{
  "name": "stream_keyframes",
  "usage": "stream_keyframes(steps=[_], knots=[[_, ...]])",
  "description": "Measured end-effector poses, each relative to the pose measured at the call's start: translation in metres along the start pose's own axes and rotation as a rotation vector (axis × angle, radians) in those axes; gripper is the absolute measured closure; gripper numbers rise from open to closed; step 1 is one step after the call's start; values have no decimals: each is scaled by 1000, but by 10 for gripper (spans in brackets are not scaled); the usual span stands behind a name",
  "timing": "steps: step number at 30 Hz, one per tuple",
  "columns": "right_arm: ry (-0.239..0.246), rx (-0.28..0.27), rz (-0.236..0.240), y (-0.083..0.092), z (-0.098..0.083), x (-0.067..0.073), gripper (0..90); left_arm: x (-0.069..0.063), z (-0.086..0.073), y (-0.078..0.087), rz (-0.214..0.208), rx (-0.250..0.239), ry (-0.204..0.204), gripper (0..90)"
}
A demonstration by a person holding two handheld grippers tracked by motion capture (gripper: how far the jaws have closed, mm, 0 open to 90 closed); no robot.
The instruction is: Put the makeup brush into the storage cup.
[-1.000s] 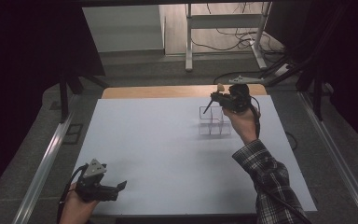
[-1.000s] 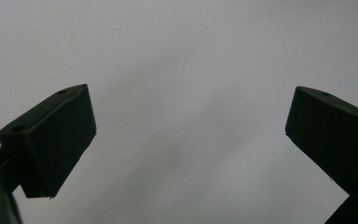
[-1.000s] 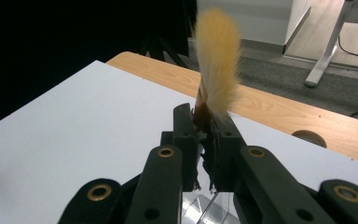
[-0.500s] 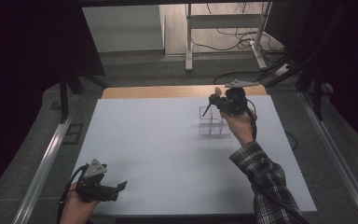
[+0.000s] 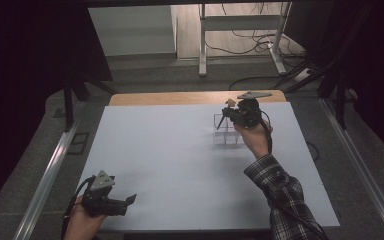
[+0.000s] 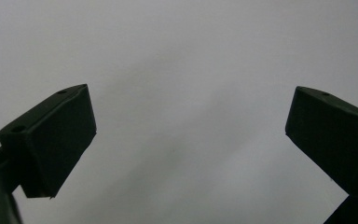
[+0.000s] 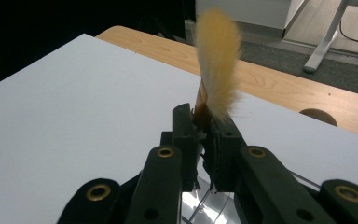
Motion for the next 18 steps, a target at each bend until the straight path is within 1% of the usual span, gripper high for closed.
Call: stream_keyframes(steps=[8, 13, 14, 16, 17, 18], knots=[[1, 24, 1, -7, -10, 1, 833, 0, 0, 0, 1, 2, -3, 23], [14, 34, -4, -10, -15, 3, 827, 0, 0, 0, 0, 4, -4, 24], [20, 33, -12, -9, -15, 3, 783, 0, 0, 0, 0, 4, -5, 24], [33, 17, -31, -9, -11, 2, 526, 0, 0, 0, 0, 5, -4, 24], [41, 21, -29, -10, -9, 1, 390, 0, 0, 0, 0, 5, -4, 24], [41, 25, -32, -10, -9, 0, 319, 0, 0, 0, 0, 6, -5, 24]])
Point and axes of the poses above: each handheld gripper's, and its own axes: y roughly backward along the jaws, z roughly out of its top, x roughly to its left, the point moved 9 cm from there along -y, roughly forward along the jaws, and after that the axes turned 1 degree about y, right-handed, at the moved point
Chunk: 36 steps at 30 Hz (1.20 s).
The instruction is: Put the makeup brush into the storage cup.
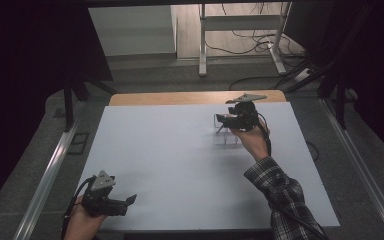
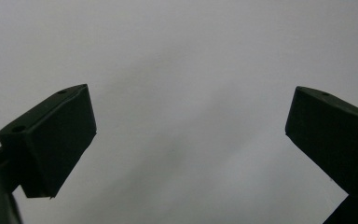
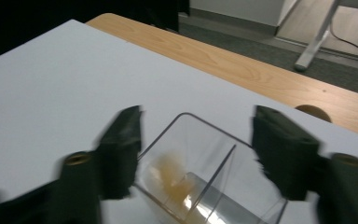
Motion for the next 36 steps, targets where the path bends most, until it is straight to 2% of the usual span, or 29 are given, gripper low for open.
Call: stream_keyframes(steps=[1, 3, 6, 18, 24, 36], knots=[[2, 2, -9, 0, 1, -1, 255, 0, 0, 0, 0, 0, -1, 24], [-7, 25, 3, -1, 1, -3, 102, 0, 0, 0, 0, 0, -1, 24], [-20, 36, 29, 0, 0, -3, 50, 0, 0, 0, 0, 1, -1, 23], [-13, 65, 42, 8, -3, 0, 24, 0, 0, 0, -3, -1, 2, 23], [14, 87, 41, 12, -5, 4, 23, 0, 0, 0, -3, 0, 2, 23], [39, 91, 51, 25, -6, 9, 23, -1, 0, 0, -10, -2, -2, 28]])
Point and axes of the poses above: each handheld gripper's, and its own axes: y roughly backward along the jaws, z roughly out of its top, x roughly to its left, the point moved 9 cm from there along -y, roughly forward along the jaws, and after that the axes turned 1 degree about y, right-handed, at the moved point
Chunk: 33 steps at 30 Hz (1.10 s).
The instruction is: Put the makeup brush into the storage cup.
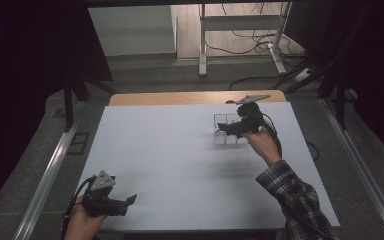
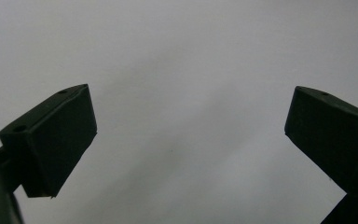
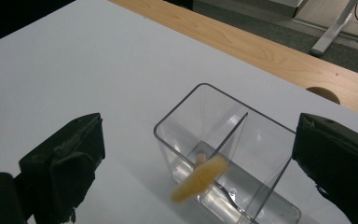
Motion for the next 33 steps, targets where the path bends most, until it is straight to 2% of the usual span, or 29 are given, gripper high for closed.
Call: stream_keyframes(steps=[9, 23, 33], knots=[[16, 3, 2, 10, -6, 3, 21, -1, 1, 0, -14, -9, 3, 25], [1, 7, 22, 20, -16, 8, 21, -2, 0, -1, -10, 6, -4, 27], [-17, 2, 42, 24, -32, 11, 19, -2, -1, -1, -6, 9, -3, 27]])
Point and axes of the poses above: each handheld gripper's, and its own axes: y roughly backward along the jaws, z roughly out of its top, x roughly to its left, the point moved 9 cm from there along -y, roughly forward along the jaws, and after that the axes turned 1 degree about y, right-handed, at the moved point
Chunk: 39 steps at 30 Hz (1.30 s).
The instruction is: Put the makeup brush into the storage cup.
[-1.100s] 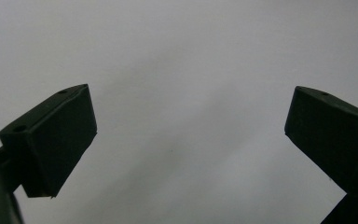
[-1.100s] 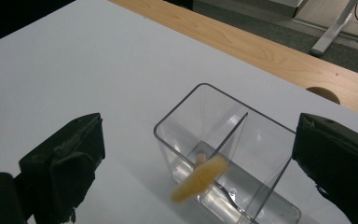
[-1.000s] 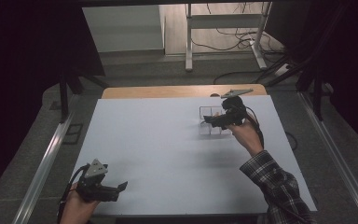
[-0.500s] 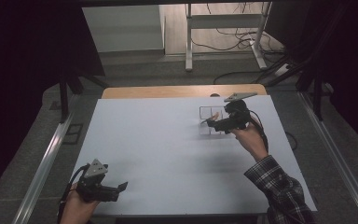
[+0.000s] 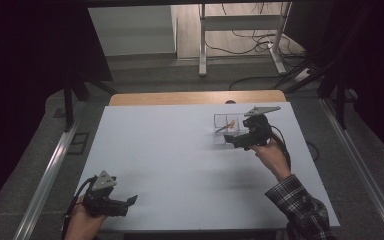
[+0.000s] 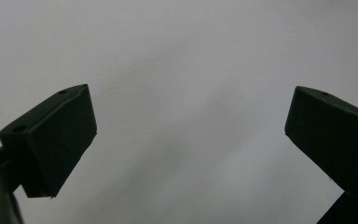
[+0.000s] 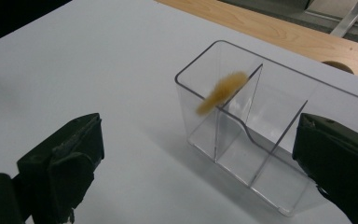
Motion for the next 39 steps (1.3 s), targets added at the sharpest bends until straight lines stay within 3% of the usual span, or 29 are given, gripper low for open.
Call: stream_keyframes(steps=[39], knots=[[38, 45, -12, 15, -32, 14, 2, -1, -1, -1, 10, 11, -20, 28]])
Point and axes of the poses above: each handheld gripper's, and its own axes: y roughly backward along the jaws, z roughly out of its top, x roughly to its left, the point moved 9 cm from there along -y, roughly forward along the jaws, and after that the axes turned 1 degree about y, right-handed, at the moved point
